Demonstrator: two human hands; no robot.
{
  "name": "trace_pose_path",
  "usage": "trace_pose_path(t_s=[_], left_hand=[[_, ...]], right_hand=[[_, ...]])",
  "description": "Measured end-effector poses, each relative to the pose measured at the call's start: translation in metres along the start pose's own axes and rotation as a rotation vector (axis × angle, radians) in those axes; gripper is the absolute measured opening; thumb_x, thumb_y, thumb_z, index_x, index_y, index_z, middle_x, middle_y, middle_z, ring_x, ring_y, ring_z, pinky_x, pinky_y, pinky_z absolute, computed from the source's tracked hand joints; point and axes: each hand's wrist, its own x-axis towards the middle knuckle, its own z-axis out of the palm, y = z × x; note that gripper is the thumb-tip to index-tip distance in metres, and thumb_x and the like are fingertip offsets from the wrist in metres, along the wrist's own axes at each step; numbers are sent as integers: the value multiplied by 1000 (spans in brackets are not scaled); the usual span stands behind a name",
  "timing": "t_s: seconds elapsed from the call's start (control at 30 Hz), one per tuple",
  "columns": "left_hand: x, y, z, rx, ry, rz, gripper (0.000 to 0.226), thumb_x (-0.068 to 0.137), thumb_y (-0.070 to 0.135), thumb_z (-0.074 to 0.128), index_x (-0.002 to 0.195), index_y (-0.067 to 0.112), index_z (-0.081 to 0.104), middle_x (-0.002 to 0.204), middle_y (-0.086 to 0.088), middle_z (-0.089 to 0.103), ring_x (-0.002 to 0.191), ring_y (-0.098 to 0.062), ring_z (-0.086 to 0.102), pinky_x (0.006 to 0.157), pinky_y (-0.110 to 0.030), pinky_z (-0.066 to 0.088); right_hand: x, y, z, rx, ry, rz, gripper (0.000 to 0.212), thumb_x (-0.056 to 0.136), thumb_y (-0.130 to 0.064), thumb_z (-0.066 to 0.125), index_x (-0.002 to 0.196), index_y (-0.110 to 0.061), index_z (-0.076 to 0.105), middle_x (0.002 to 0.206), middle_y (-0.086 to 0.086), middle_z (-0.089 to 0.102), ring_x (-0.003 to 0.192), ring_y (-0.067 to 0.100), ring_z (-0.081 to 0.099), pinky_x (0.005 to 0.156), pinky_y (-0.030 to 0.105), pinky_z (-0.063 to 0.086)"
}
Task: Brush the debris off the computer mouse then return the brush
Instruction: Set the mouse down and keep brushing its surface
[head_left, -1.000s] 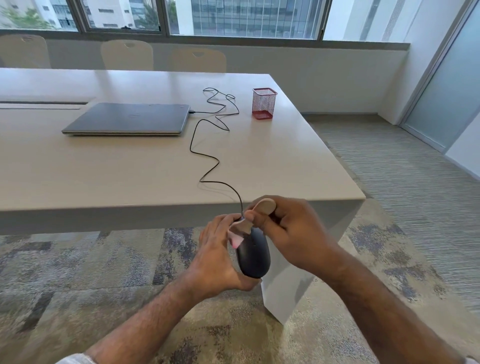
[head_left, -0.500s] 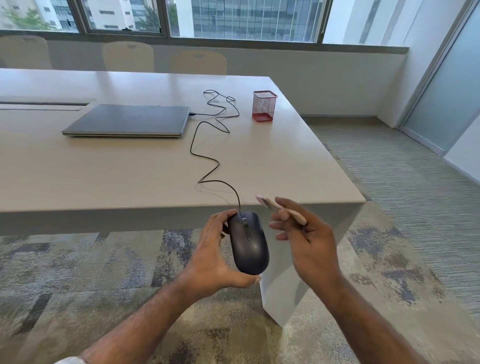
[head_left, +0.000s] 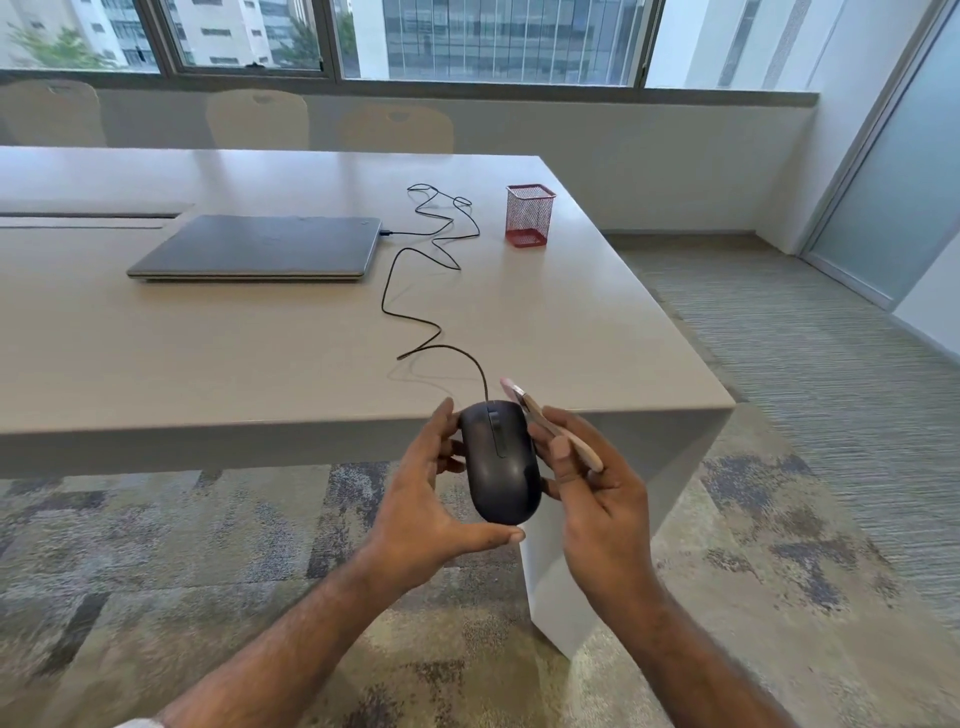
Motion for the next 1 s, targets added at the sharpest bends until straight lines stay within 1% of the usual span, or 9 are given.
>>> trace_pose_path(t_s=[0.07, 0.2, 0.33, 0.5, 0.63, 0.7, 0.8, 0.93, 1.0], left_hand=[[1, 1, 0, -54, 6, 2, 135, 41, 60, 98, 156, 34, 31, 141, 26, 56, 129, -10, 58, 109, -37, 48], [7, 15, 1, -104, 29, 33, 105, 46, 49, 101, 134, 65, 47, 137, 32, 58, 131, 0, 56, 105, -21, 47], [15, 22, -1, -142, 65, 27, 90, 46, 37, 101, 120, 67, 59, 125, 28, 67, 123, -1, 62, 99, -16, 49], [31, 30, -11, -159, 68, 6, 78, 47, 20, 99, 112, 51, 69, 112, 25, 74, 111, -2, 69, 93, -14, 52], [50, 35, -27, -135, 7, 0, 81, 53, 15, 98, 121, 42, 62, 113, 26, 73, 113, -1, 68, 94, -14, 51], [60, 35, -35, -107, 2, 11, 81, 57, 9, 98, 120, 45, 62, 111, 28, 73, 113, 0, 68, 94, -14, 51], [76, 30, -45, -62, 7, 15, 80, 59, 5, 97, 117, 48, 62, 108, 29, 73, 110, 1, 69, 93, -13, 51], [102, 23, -58, 14, -7, -6, 76, 59, 14, 99, 126, 33, 68, 110, 14, 77, 108, -5, 71, 100, -27, 54], [117, 21, -64, 102, -6, -9, 73, 59, 23, 99, 125, 31, 70, 109, 14, 76, 106, -1, 68, 99, -24, 54]], right_hand=[[2, 1, 1, 11, 23, -5, 28, 97, -22, 54, 116, -30, 72, 114, 1, 76, 114, 19, 69, 95, 59, 54], [8, 0, 5, 26, 55, -9, 27, 96, -20, 54, 117, -23, 70, 115, 3, 76, 115, 20, 69, 98, 59, 53], [18, -1, 9, 58, 83, -24, 25, 95, -22, 54, 115, -23, 70, 114, 8, 76, 113, 23, 70, 96, 53, 56], [35, -5, 17, 95, 71, -47, 24, 94, -21, 54, 113, -23, 69, 114, 7, 76, 112, 20, 71, 84, 32, 60], [54, -6, 26, 89, 80, -63, 24, 92, -21, 56, 111, -23, 70, 111, 8, 77, 110, 20, 71, 82, 32, 61], [64, -5, 32, 72, 82, -65, 23, 90, -23, 58, 108, -27, 72, 108, 2, 78, 107, 19, 72, 82, 36, 62], [79, -2, 43, 34, 86, -61, 23, 89, -28, 62, 103, -38, 77, 109, -1, 78, 110, 23, 71, 94, 51, 58], [102, 7, 58, -4, 103, -47, 27, 95, -20, 63, 103, -41, 77, 109, -5, 78, 110, 19, 71, 97, 54, 55], [114, 13, 64, -13, 127, -24, 31, 98, -14, 62, 100, -41, 78, 106, -5, 79, 109, 22, 71, 96, 57, 55]])
